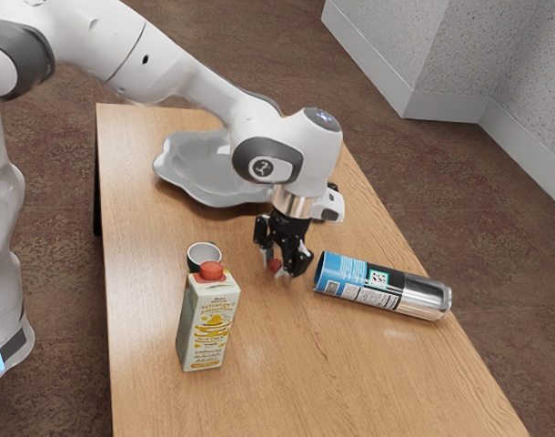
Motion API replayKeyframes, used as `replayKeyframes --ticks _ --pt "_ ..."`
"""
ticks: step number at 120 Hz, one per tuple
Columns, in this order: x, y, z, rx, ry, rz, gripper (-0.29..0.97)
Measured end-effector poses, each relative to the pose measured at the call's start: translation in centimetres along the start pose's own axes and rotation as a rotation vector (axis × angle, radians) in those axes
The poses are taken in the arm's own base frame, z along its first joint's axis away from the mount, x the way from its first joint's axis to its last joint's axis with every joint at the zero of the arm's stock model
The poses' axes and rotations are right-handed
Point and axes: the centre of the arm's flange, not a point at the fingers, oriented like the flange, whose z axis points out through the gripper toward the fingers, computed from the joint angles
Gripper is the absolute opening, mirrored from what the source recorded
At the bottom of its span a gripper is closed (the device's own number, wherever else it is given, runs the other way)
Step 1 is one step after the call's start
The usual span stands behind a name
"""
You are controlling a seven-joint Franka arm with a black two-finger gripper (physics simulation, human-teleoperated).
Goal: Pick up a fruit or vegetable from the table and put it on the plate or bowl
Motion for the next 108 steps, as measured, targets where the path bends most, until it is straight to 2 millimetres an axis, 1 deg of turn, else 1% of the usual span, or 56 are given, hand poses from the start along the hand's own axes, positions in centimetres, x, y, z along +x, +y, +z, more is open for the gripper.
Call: replayKeyframes --ticks 13,29,35,39,47,56,69,80,94,102,108 --pt "-0.8 -0.4 -2.5 -0.012 0.009 -0.001 0.14" --pt "-1.5 -0.8 -3.8 -0.011 -0.003 -0.006 0.14" --pt "-1.5 -1.5 -4.3 -0.01 -0.003 -0.017 0.14" --pt "-1.2 -2.4 -4.8 -0.01 0.0 -0.036 0.14" --pt "-0.4 -5.0 -6.1 -0.009 0.009 -0.087 0.14" --pt "0.5 -7.9 -7.0 0.003 0.012 -0.143 0.14" --pt "1.1 -11.1 -8.1 0.028 0.022 -0.195 0.14" --pt "1.7 -13.7 -8.7 0.049 0.025 -0.241 0.14" --pt "2.3 -16.6 -8.8 0.075 0.02 -0.296 0.14" --pt "2.9 -18.8 -8.9 0.087 0.02 -0.337 0.14" --pt "3.6 -21.1 -9.7 0.087 0.033 -0.38 0.14"
